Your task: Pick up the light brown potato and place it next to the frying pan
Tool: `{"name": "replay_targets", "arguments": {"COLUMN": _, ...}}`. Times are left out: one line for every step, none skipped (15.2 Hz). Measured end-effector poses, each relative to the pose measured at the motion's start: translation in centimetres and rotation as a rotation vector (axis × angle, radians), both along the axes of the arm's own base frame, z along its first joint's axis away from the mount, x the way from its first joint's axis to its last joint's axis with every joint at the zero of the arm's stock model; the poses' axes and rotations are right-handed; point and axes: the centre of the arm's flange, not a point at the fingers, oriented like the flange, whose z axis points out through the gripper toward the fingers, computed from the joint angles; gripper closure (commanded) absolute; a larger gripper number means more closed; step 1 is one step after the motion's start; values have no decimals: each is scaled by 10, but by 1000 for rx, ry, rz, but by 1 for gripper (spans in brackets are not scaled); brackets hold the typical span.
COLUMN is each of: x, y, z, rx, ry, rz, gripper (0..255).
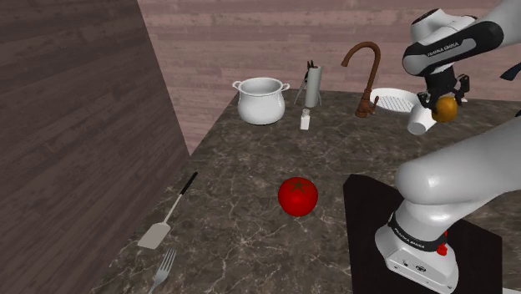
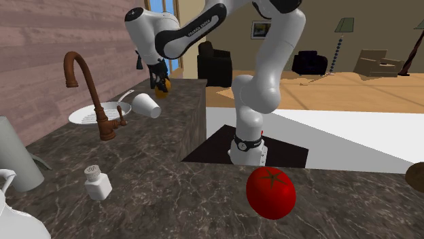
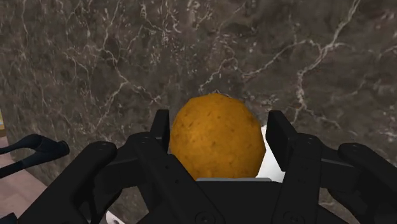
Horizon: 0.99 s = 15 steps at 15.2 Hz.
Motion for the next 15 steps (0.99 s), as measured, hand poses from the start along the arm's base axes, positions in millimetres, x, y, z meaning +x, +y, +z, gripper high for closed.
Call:
{"name": "replay_targets", "arguments": {"x": -11, "y": -11, "z": 0, "rx": 0, "ry": 0, "rz": 0, "gripper": 255}}
{"name": "replay_targets", "arguments": {"x": -14, "y": -22, "z": 1, "rx": 0, "ry": 0, "rz": 0, "gripper": 255}}
{"name": "replay_targets", "arguments": {"x": -20, "y": -33, "z": 4, "rx": 0, "ry": 0, "rz": 0, "gripper": 255}}
{"name": "replay_targets", "arguments": {"x": -28, "y": -46, "z": 2, "rx": 0, "ry": 0, "rz": 0, "gripper": 255}}
{"name": "replay_targets", "arguments": {"x": -33, "y": -60, "z": -2, "rx": 0, "ry": 0, "rz": 0, "gripper": 255}}
{"name": "replay_targets", "arguments": {"x": -37, "y": -72, "z": 1, "rx": 0, "ry": 0, "rz": 0, "gripper": 255}}
{"name": "replay_targets", "arguments": {"x": -43, "y": -82, "z": 2, "rx": 0, "ry": 0, "rz": 0, "gripper": 255}}
{"name": "replay_targets", "arguments": {"x": -50, "y": -93, "z": 1, "rx": 0, "ry": 0, "rz": 0, "gripper": 255}}
{"name": "replay_targets", "arguments": {"x": -55, "y": -106, "z": 3, "rx": 0, "ry": 0, "rz": -1, "gripper": 255}}
{"name": "replay_targets", "arguments": {"x": -63, "y": -117, "z": 1, "rx": 1, "ry": 0, "rz": -1, "gripper": 255}}
{"name": "replay_targets", "arguments": {"x": -66, "y": -129, "z": 3, "rx": 1, "ry": 0, "rz": -1, "gripper": 255}}
{"name": "replay_targets", "arguments": {"x": -70, "y": -139, "z": 1, "rx": 1, "ry": -1, "rz": 0, "gripper": 255}}
{"name": "replay_targets", "arguments": {"x": -79, "y": -153, "z": 3, "rx": 0, "ry": -1, "rz": -2, "gripper": 255}}
{"name": "replay_targets", "arguments": {"x": -89, "y": -167, "z": 1, "rx": 0, "ry": 0, "rz": -2, "gripper": 255}}
{"name": "replay_targets", "arguments": {"x": -92, "y": -178, "z": 1, "rx": 0, "ry": 1, "rz": -1, "gripper": 255}}
